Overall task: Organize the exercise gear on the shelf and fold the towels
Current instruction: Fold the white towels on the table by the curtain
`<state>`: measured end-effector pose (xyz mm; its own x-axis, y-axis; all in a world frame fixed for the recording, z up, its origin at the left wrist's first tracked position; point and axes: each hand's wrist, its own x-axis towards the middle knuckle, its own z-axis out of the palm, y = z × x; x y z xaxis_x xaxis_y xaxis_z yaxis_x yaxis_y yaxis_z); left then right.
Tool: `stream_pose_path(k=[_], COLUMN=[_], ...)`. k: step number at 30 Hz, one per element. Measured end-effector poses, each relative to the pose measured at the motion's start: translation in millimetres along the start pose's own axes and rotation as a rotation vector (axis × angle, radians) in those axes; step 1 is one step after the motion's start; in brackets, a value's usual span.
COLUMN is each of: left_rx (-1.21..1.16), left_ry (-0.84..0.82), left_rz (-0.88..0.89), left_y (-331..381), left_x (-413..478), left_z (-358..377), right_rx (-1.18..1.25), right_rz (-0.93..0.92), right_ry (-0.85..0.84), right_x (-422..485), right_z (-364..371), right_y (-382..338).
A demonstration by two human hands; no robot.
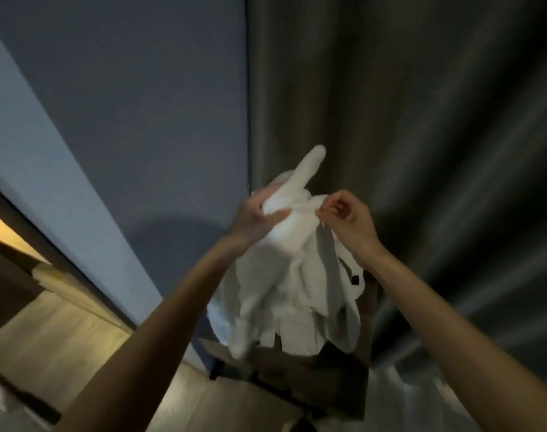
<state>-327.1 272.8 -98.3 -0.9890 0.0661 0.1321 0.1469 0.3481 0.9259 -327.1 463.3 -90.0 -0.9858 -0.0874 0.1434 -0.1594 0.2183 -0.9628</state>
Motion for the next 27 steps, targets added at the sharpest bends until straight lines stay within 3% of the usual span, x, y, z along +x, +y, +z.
stream_pose_path(k=[8, 13, 17, 20, 23, 27], left_rx=[-0.033, 0.055, 0.086, 0.052, 0.010, 0.032], left_ry=[0.243, 0.263, 0.257, 0.380, 0.473, 0.471], left_rz=[0.409, 0.396, 0.252, 0.084, 0.036, 0.053], left_y=[142.9, 182.3, 149.7, 109.6, 83.0, 81.4], left_x=[34.7, 30.4, 23.0, 17.6, 9.2, 8.9], left_z=[-73.8, -95.7, -87.8, -83.6, -87.9, -80.3], right_rx=[0.138, 0.117, 0.109, 0.073, 0.036, -0.100], right_rz=[-0.458, -0.611, -0.514, -0.379, -0.208, -0.034], right_ry=[0.140, 0.189, 0.237, 0.299, 0.353, 0.201], right_x=[34.8, 36.2, 29.0, 25.5, 25.7, 29.3], right_z=[-12.6, -22.8, -20.4, -26.2, -40.7, -52.3], right_y=[-144.7, -188.6, -161.9, -126.0, -89.6, -51.6])
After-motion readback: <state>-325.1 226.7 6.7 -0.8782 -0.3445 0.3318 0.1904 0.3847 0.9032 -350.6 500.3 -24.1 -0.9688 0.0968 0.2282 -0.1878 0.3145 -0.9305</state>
